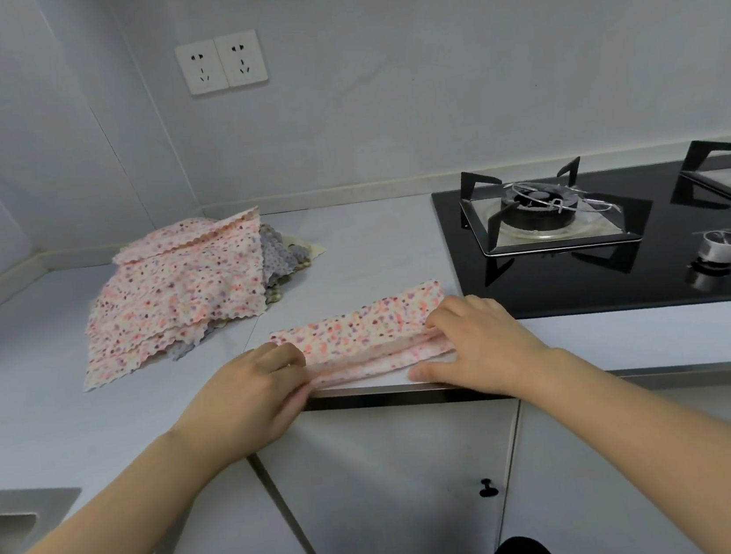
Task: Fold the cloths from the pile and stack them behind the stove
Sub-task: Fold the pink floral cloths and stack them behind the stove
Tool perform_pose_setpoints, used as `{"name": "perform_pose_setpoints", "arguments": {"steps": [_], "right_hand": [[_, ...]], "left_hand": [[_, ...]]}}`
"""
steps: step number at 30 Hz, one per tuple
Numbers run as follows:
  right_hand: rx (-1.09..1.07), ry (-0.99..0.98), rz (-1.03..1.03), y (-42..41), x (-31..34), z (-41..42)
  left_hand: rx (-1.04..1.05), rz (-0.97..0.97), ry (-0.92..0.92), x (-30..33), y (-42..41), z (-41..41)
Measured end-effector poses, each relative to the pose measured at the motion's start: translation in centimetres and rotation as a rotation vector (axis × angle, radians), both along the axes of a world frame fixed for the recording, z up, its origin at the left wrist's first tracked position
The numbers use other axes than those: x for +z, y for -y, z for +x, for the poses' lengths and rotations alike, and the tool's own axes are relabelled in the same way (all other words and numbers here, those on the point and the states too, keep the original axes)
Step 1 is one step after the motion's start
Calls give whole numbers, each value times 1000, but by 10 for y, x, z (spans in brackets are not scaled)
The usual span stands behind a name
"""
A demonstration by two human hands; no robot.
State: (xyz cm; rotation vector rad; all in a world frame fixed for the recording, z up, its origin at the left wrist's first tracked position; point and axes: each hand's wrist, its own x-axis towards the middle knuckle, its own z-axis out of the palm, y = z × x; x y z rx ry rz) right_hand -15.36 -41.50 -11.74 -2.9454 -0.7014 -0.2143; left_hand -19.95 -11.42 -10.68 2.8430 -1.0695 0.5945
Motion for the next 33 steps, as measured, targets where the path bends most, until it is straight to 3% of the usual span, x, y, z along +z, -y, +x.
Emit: {"name": "perform_pose_setpoints", "arguments": {"steps": [10, 17, 26, 33], "right_hand": [[16, -12, 122, 5, 22, -2], [-62, -112, 625, 10, 43, 4], [-40, -280, 1198, 15, 77, 5], [-148, -279, 1291, 16, 79, 6]], "left_hand": [[292, -298, -39, 23, -3, 12], [528, -403, -92, 37, -2, 19], [536, -578, -79, 70, 12, 19], [581, -642, -158, 78, 14, 20]]}}
